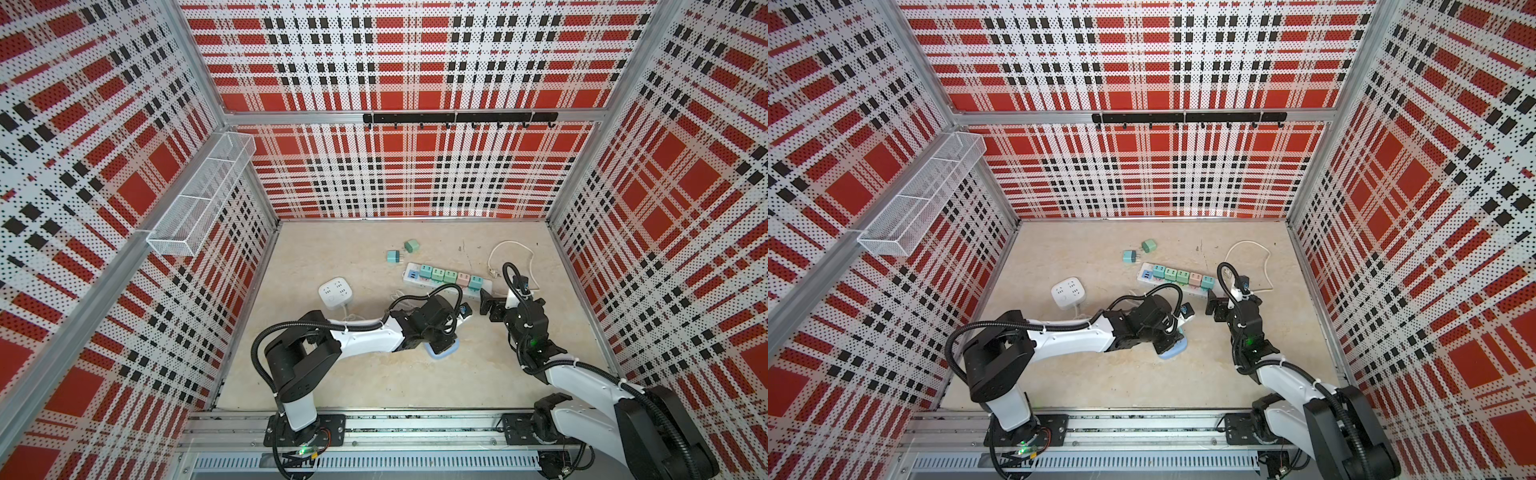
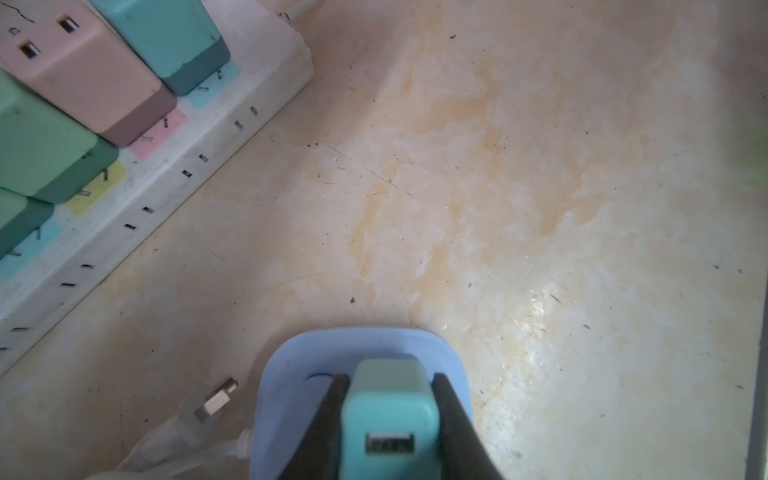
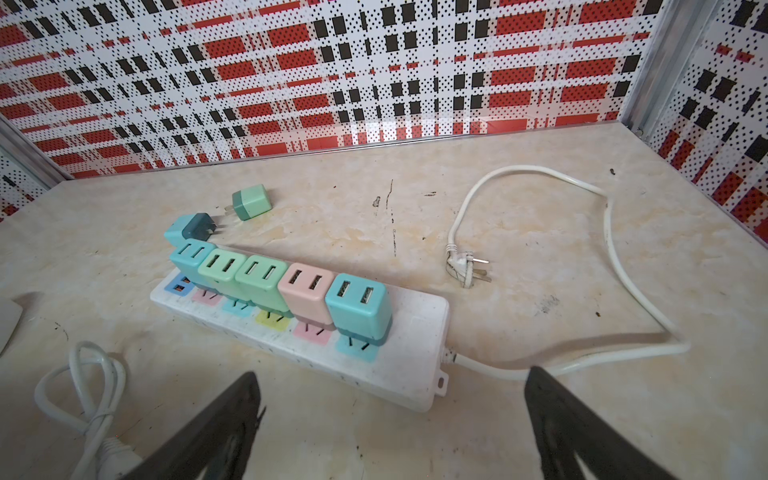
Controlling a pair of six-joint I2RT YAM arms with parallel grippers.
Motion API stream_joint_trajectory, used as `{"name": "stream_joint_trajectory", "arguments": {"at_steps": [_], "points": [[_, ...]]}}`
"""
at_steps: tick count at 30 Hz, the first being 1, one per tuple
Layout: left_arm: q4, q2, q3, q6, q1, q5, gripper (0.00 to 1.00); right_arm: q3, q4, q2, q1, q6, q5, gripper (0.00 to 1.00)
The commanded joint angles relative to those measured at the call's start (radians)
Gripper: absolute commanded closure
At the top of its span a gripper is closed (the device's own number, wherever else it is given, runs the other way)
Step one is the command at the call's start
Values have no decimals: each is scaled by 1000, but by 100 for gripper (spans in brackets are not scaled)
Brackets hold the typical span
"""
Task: Insert the plug
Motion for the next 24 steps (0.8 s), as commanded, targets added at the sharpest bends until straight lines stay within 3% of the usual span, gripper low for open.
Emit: {"name": "stream_joint_trajectory", "arguments": {"at_steps": [1,8,18,20,24], "points": [[-149,64,-25,22,-19,-40,100,23,25,6,-4,5,1,0],[-261,117,40,2,-37,-92,100,25,23,6,-3,7,1,0],[-238,34,-18,-11,-35,-49,100,28,16,9,-3,8,0,0],[-216,39,-18,-17,-29,-42,77,25,16,5,-4,9,1,0],[-172,12,-15,-19,-20,-43,40,23,16,3,-4,10,2,0]]}}
